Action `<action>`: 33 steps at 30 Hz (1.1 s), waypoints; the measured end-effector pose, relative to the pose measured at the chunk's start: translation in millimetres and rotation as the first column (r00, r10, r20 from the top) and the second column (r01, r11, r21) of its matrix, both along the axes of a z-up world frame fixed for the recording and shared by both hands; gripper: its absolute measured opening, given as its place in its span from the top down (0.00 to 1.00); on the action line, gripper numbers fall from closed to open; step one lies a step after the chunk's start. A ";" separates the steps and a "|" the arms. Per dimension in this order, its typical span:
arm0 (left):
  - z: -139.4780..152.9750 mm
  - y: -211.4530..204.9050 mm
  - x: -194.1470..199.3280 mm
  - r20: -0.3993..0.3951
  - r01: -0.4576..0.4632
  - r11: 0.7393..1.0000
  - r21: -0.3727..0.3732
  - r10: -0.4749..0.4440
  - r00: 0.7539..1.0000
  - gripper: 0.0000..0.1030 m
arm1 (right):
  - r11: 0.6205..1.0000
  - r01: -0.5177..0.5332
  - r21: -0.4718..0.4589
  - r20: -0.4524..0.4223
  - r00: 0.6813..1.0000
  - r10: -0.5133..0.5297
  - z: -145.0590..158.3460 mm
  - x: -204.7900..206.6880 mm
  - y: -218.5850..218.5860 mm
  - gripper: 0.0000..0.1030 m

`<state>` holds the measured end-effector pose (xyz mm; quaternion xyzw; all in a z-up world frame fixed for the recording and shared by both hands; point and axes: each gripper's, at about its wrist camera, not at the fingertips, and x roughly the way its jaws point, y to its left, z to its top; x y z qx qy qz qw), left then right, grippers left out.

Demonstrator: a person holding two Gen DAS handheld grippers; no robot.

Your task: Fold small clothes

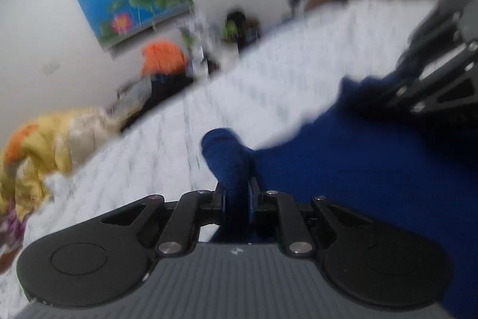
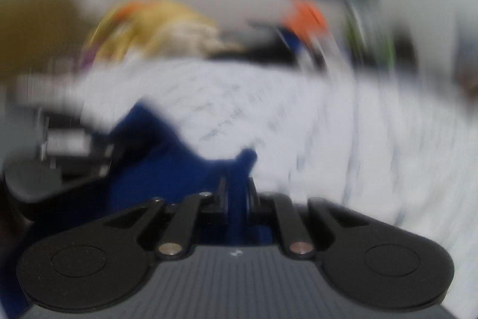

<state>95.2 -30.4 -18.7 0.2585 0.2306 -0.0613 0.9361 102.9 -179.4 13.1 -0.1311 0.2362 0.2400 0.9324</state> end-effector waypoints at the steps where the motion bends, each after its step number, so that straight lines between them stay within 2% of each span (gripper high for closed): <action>1: 1.6 6.7 0.9 0.003 -0.010 0.999 -0.038 0.010 1.000 0.80 | 0.996 -0.007 -0.089 -0.010 1.000 0.006 -13.3 2.5 8.2 0.90; 2: 4.2 11.2 2.0 -0.018 -0.027 0.998 -0.057 0.026 0.999 0.76 | 0.993 0.004 -0.122 -0.019 1.000 -0.007 -24.6 5.7 9.0 0.88; 3: 7.8 15.1 -1.2 -0.021 -0.034 0.997 -0.063 0.033 0.999 0.74 | 0.998 0.020 -0.059 0.005 1.000 -0.020 -26.4 3.6 0.3 0.82; 4: 12.2 18.5 -7.1 -0.013 -0.039 0.997 -0.062 0.039 0.999 0.71 | 0.998 0.061 -0.011 -0.037 0.997 -0.061 -23.2 6.5 -7.8 0.69; 5: 19.3 22.0 -15.9 -0.001 -0.040 0.997 -0.072 0.040 0.999 0.69 | 0.992 0.116 0.041 -0.082 0.990 -0.112 -16.9 8.3 -17.3 0.64; 6: 27.1 28.5 -25.1 0.013 -0.038 0.993 -0.108 0.040 0.999 0.65 | 0.982 0.167 0.087 -0.114 0.981 -0.157 -8.3 8.0 -25.9 0.61; 7: 37.5 33.1 -34.2 0.023 -0.028 0.985 -0.171 0.033 0.999 0.56 | 0.969 0.205 0.141 -0.126 0.974 -0.187 0.7 4.6 -36.1 0.61; 8: 47.0 37.2 -42.7 0.025 -0.012 0.969 -0.246 0.019 1.000 0.44 | 0.951 0.226 0.212 -0.126 0.971 -0.203 10.6 -4.2 -48.2 0.61; 9: 53.6 35.6 -48.1 0.013 0.012 0.951 -0.310 -0.008 1.000 0.39 | 0.928 0.232 0.292 -0.131 0.971 -0.202 18.5 -12.6 -55.5 0.59; 10: 57.0 27.4 -49.9 -0.020 0.036 0.936 -0.351 -0.045 0.999 0.33 | 0.907 0.218 0.361 -0.148 0.973 -0.175 24.7 -19.5 -58.8 0.59; 11: 53.6 21.4 -45.7 -0.076 0.046 0.926 -0.376 -0.081 0.994 0.33 | 0.895 0.193 0.402 -0.179 0.975 -0.130 27.0 -20.8 -54.7 0.59; 13: 34.4 8.0 -29.6 -0.205 0.017 0.921 -0.390 -0.105 0.973 0.35 | 0.899 0.168 0.404 -0.281 0.958 -0.052 18.8 -10.6 -39.2 0.61; 14: 19.1 9.6 -19.2 -0.266 -0.023 0.920 -0.390 -0.089 0.960 0.29 | 0.906 0.171 0.387 -0.343 0.939 -0.030 7.2 -2.8 -32.5 0.61; 15: 10.9 16.5 -18.9 -0.241 -0.029 0.904 -0.426 -0.082 0.967 0.27 | 0.917 0.201 0.345 -0.411 0.910 -0.045 -10.2 11.4 -23.6 0.64; 17: 5.6 22.9 -15.6 -0.249 -0.042 0.888 -0.458 -0.084 0.965 0.25 | 0.899 0.179 0.399 -0.356 0.934 -0.027 -30.5 21.5 -34.0 0.68; 19: 10.0 15.1 -20.7 -0.250 -0.044 0.915 -0.401 -0.063 0.966 0.25 | 0.853 0.235 0.465 -0.406 0.914 -0.031 -32.3 25.3 -43.5 0.68; 22: 31.0 13.0 -44.5 -0.244 -0.063 0.933 -0.354 -0.027 0.969 0.35 | 0.894 0.249 0.371 -0.430 0.900 -0.072 -13.2 14.8 -38.4 0.67; 23: 35.5 16.1 -57.3 -0.245 -0.061 0.927 -0.369 -0.034 0.969 0.32 | 0.896 0.266 0.356 -0.433 0.896 -0.094 -3.8 8.0 -35.1 0.64; 25: 36.1 20.5 -75.0 -0.281 -0.067 0.907 -0.416 -0.058 0.958 0.25 | 0.889 0.235 0.394 -0.402 0.914 -0.063 9.2 -22.1 -38.4 0.61; 26: 32.7 17.1 -77.4 -0.294 -0.079 0.912 -0.402 -0.046 0.955 0.24 | 0.880 0.224 0.419 -0.408 0.912 -0.037 7.5 -27.7 -38.2 0.58; 28: 25.9 8.2 -78.8 -0.232 -0.051 0.928 -0.369 -0.039 0.972 0.20 | 0.892 0.208 0.402 -0.446 0.895 -0.008 -12.5 -26.5 -26.6 0.55; 29: 26.7 5.5 -77.4 -0.234 -0.061 0.930 -0.363 -0.028 0.972 0.20 | 0.894 0.153 0.422 -0.363 0.932 0.012 -18.0 -29.3 -25.9 0.55; 30: 29.3 4.4 -76.6 -0.253 -0.081 0.927 -0.367 -0.015 0.967 0.20 | 0.899 0.133 0.417 -0.337 0.941 0.017 -21.0 -27.3 -25.7 0.57; 32: 32.6 5.1 -75.7 -0.269 -0.097 0.924 -0.370 -0.007 0.963 0.21 | 0.879 0.219 0.423 -0.420 0.907 -0.023 -10.8 -20.0 -31.3 0.60; 33: 31.9 6.8 -77.9 -0.266 -0.095 0.924 -0.370 -0.007 0.964 0.21 | 0.882 0.253 0.397 -0.447 0.893 -0.055 -1.0 -22.4 -30.2 0.59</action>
